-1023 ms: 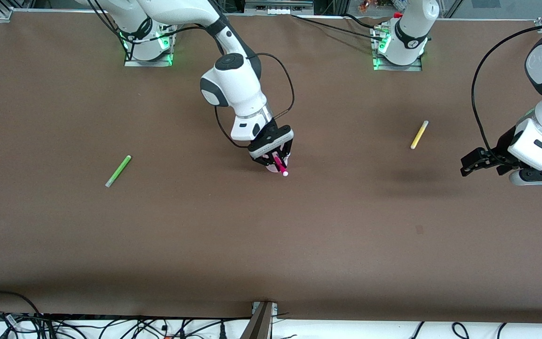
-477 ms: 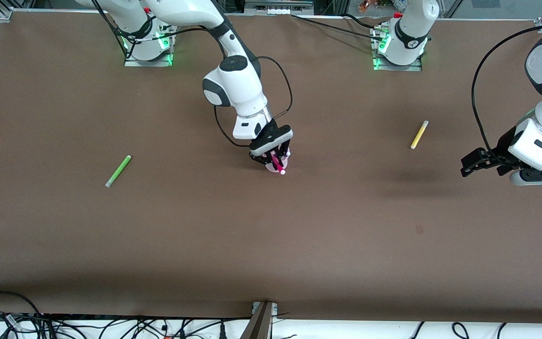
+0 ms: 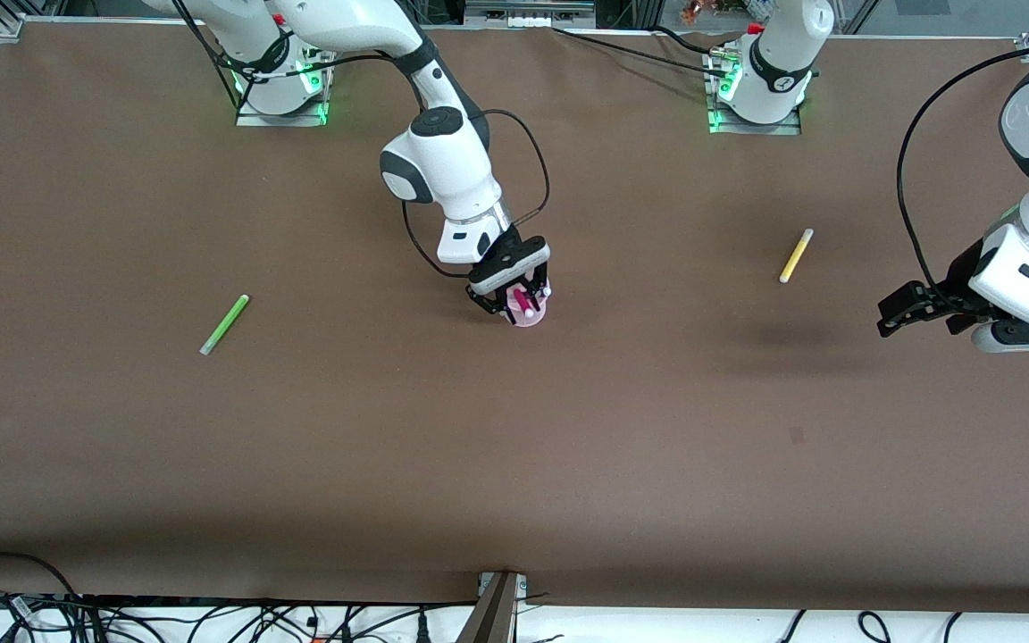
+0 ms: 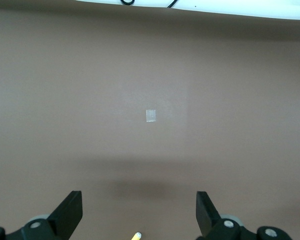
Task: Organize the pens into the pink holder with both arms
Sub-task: 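Lower the pink marker into the pink cup with the right gripper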
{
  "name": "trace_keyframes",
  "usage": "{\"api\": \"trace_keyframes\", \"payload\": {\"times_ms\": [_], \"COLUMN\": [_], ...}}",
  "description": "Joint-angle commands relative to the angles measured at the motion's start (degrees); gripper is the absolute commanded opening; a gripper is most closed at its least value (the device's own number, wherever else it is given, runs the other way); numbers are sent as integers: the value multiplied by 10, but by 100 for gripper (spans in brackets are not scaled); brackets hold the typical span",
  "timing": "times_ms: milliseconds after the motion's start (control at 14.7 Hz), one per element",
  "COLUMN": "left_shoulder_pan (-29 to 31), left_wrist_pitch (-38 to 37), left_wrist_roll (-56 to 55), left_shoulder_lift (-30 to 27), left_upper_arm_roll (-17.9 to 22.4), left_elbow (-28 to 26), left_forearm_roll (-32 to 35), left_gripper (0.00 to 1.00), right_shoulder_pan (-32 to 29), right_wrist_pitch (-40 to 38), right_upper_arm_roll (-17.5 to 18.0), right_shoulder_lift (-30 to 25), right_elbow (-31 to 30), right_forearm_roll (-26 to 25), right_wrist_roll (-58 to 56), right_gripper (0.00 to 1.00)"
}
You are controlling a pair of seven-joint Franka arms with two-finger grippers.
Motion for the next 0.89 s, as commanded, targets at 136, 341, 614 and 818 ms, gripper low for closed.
{"api": "trace_keyframes", "payload": {"times_ms": [136, 341, 614, 818], "left_shoulder_pan": [2, 2, 2, 2], "left_wrist_pitch": [0, 0, 1, 1], "left_wrist_roll": [-5, -5, -5, -5], "left_shoulder_lift": [5, 5, 5, 9], "left_upper_arm_roll": [-4, -4, -4, -4], "left_elbow": [10, 9, 9, 10], "left_forearm_roll": [-13, -13, -13, -13], "left_gripper": [100, 100, 100, 100], "right_shoulder_pan": [8, 7, 5, 3], "right_wrist_pitch": [-120, -214, -342, -425], "right_upper_arm_roll": [-8, -9, -29, -54], "right_shoulder_lift": [-52, -75, -131, -168], "right_elbow": [36, 70, 86, 86], "right_forearm_roll": [-11, -7, -4, 26], "right_wrist_roll": [14, 9, 9, 3], "right_gripper": [100, 100, 100, 100]}}
